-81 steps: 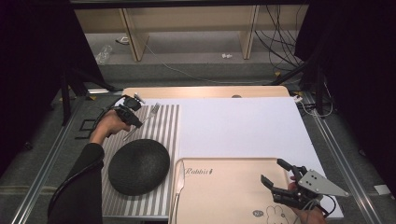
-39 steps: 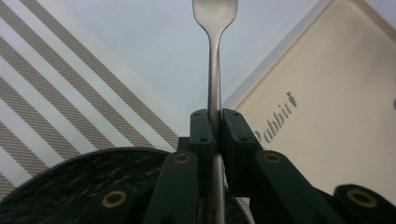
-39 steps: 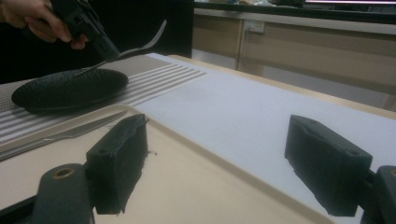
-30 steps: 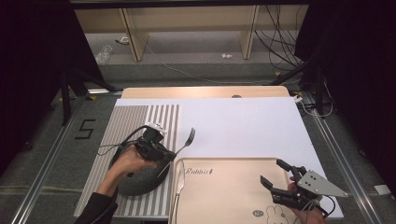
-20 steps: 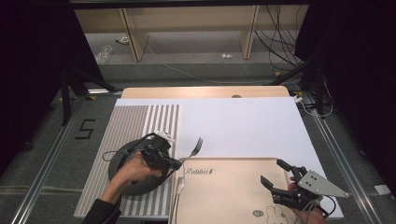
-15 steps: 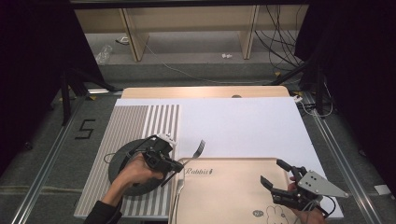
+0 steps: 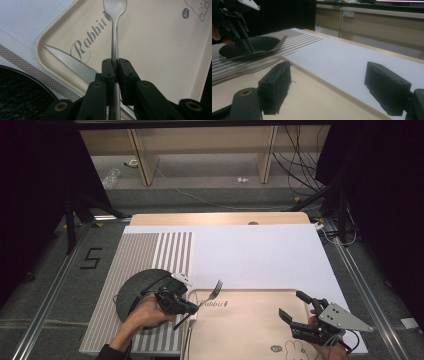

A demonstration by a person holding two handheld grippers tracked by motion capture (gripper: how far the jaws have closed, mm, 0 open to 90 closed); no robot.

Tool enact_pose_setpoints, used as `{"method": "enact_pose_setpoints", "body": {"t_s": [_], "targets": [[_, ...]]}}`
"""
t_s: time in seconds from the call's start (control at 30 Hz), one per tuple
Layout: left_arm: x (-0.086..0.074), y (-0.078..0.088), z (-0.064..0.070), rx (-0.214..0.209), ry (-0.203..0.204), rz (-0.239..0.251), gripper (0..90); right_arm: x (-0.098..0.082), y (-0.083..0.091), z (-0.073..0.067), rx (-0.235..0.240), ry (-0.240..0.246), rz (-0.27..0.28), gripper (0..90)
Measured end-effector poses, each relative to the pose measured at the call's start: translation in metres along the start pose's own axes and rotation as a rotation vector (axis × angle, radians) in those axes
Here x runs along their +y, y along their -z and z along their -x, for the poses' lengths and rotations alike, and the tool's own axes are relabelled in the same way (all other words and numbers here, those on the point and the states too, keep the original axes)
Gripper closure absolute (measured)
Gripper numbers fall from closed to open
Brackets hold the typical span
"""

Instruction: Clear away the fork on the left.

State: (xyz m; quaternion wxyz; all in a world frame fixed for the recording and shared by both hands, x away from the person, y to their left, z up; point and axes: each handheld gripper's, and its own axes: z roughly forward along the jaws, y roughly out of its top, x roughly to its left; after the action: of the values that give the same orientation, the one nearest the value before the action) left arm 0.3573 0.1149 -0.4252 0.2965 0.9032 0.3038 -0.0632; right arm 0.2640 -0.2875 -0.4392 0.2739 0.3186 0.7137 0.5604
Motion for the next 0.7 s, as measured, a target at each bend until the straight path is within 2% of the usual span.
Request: {"method": "enact_pose_setpoints", "body": {"t_s": [0.1,0.43,0.7], "targets": [[-0.001,-0.005,0.007,-0.015,-0.016,-0.02,82.9,0.0,0.0,0.0,0.002,0.003,-0.002,22.0],[-0.001,-0.023,0.029,-0.056,-0.027,-0.063,82.9,0.0,0.0,0.0,0.003,0.0,-0.003,22.0],[-0.003,-0.036,0.046,-0.097,-0.052,-0.107,82.9,-0.001,0.0,0.0,0.004,-0.004,-0.004,22.0]]}}
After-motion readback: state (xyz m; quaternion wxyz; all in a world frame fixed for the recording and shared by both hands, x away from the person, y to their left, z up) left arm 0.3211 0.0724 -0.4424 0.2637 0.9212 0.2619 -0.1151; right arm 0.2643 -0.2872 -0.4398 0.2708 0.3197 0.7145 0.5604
